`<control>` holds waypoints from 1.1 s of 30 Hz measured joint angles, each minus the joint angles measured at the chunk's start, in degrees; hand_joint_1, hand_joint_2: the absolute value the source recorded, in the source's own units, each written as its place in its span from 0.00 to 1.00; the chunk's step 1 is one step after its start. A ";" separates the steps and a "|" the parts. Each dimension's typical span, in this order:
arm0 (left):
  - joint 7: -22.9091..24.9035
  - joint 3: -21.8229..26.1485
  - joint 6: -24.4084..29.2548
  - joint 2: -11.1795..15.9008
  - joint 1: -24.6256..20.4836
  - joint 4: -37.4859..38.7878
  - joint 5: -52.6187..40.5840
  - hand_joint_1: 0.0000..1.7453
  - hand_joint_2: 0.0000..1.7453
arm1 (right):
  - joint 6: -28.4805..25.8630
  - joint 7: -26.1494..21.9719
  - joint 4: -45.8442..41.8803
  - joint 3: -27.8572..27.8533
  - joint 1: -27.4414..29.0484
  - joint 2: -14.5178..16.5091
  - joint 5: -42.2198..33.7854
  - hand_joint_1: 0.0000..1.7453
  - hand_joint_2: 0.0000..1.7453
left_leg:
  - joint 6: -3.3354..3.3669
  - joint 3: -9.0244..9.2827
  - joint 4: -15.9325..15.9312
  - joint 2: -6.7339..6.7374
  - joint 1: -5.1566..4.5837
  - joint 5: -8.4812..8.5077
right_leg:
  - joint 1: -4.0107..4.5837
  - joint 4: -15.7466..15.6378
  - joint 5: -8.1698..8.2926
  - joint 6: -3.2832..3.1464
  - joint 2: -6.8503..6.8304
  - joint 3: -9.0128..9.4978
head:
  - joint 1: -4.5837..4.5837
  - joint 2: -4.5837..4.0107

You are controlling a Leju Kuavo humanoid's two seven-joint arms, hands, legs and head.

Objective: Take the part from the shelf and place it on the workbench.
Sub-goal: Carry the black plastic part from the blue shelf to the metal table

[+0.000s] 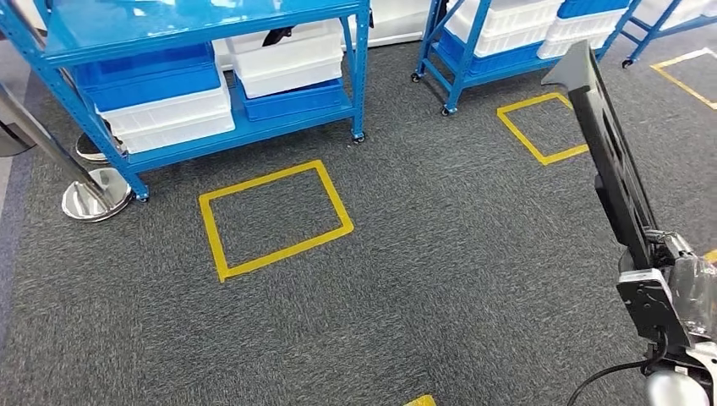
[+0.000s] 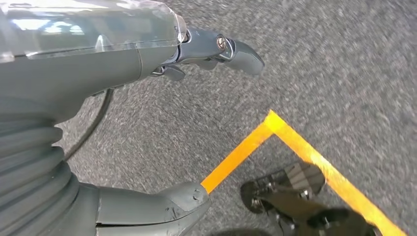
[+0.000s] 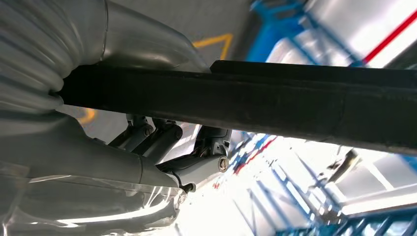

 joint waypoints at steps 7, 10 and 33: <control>0.16 0.00 -0.26 -0.20 -0.41 0.00 -0.39 0.00 1.00 | -5.57 3.04 1.72 -0.20 -0.45 -0.97 11.83 1.00 1.00 | -1.80 0.67 0.49 2.46 -0.69 -1.26 | 1.02 -10.74 3.12 -2.53 -1.77 5.61 | -0.20 0.00; 0.23 -0.01 -0.27 -0.21 -0.38 0.00 -0.40 0.00 1.00 | -6.93 4.09 2.34 -0.39 -0.62 -1.37 14.80 1.00 1.00 | -2.33 -2.55 8.21 -1.81 -0.38 -5.98 | 0.64 -11.10 3.47 -3.30 0.06 5.62 | -0.44 0.00; 1.19 0.00 -0.97 -0.26 -0.60 0.02 -0.97 0.00 1.00 | -13.31 13.13 16.63 -6.49 -0.77 -8.29 37.46 1.00 1.00 | -0.40 -0.01 0.52 1.09 -0.62 -0.62 | 0.55 -8.48 3.30 -0.31 -2.36 4.09 | 0.31 0.00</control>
